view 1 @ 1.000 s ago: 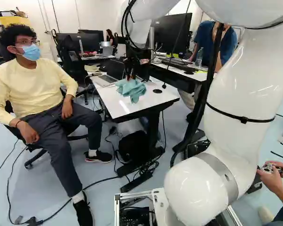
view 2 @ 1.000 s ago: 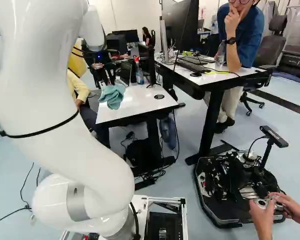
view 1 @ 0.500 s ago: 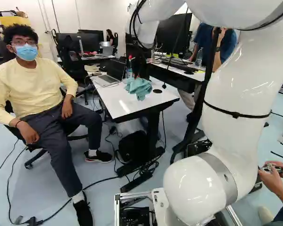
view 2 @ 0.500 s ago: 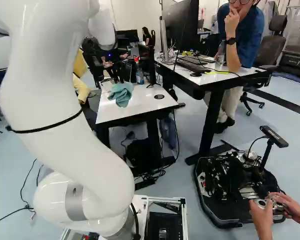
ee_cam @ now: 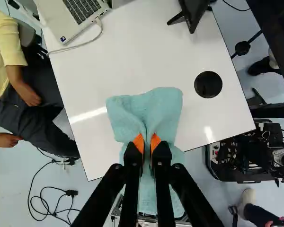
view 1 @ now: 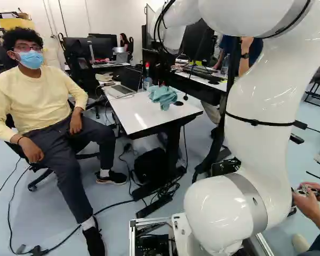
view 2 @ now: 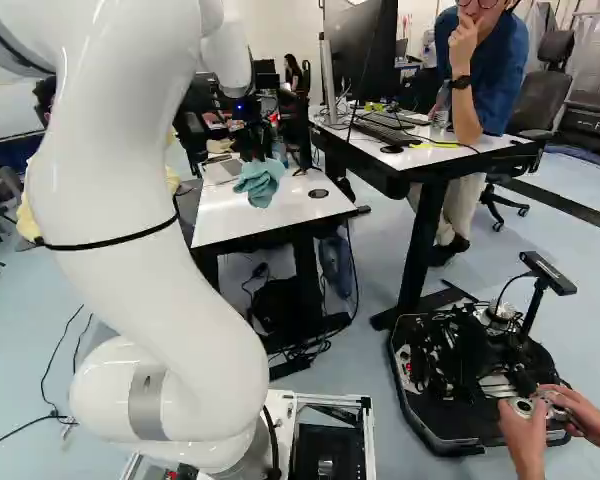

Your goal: Clean the table with the green towel

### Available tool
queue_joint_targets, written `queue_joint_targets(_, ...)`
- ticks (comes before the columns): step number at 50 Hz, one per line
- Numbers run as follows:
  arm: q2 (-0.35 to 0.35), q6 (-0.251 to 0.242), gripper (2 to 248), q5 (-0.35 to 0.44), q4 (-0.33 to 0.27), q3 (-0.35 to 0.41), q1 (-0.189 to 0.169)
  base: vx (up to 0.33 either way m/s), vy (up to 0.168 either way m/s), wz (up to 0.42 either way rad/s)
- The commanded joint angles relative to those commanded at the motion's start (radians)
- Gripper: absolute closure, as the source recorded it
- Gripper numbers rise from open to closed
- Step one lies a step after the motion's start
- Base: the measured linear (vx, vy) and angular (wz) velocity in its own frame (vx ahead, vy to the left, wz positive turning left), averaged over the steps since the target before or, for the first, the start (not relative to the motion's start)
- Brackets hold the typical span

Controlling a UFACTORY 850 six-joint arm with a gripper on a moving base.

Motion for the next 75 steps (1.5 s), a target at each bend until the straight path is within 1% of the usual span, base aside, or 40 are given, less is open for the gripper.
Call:
queue_joint_targets(45,-0.12,0.0,211,0.0,0.0,-0.146,-0.135,0.0,0.0,0.0)
queue_joint_targets(67,-0.156,0.0,211,0.0,0.0,-0.191,-0.197,0.0,0.0,0.0)
queue_joint_targets(75,-0.171,0.0,211,0.0,0.0,-0.21,-0.214,0.0,0.0,0.0)
